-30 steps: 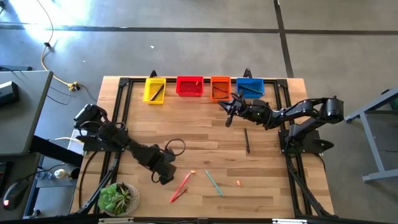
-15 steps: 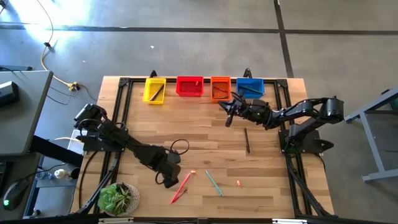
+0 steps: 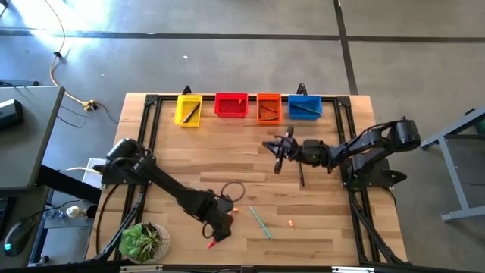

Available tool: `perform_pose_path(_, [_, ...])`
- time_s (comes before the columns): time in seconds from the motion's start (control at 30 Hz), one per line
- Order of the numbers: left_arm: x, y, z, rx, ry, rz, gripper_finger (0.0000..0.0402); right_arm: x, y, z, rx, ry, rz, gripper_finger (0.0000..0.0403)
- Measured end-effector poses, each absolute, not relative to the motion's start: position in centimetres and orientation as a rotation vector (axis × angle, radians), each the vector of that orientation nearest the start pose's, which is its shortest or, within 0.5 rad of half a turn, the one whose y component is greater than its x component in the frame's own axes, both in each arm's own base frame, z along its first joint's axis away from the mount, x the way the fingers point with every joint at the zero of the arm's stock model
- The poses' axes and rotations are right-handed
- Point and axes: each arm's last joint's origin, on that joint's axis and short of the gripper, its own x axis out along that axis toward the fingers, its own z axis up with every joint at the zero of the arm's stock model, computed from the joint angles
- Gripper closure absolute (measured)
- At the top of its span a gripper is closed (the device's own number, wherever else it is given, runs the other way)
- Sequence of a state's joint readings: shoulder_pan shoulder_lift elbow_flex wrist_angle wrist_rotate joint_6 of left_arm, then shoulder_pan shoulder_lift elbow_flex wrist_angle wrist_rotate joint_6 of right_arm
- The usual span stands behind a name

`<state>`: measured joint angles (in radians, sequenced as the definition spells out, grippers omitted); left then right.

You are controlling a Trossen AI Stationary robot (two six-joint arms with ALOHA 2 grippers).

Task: Sort crayons/erasers/pens/pencils in bins
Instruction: Put the pink pencil into the blue basket

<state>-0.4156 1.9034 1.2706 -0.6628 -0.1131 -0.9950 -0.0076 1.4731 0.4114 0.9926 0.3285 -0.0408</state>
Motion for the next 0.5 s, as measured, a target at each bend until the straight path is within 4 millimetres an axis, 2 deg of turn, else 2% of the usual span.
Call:
perform_pose_path(0.17, [35.8, -15.9, 15.9, -0.538, 1.206, 0.388, 0.0308, 26.0, 1.2, 17.5, -0.062, 0.072, -0.336, 0.0403])
perform_pose_path(0.3, [36.8, -16.6, 15.6, -0.537, 1.171, 0.421, 0.0296, 25.8, 3.0, 17.6, -0.055, 0.061, -0.317, 0.0403])
perform_pose_path(0.5, [36.5, -16.8, 15.3, -0.513, 1.185, 0.557, 0.0288, 25.2, 5.8, 17.6, -0.051, 0.059, -0.292, 0.0403])
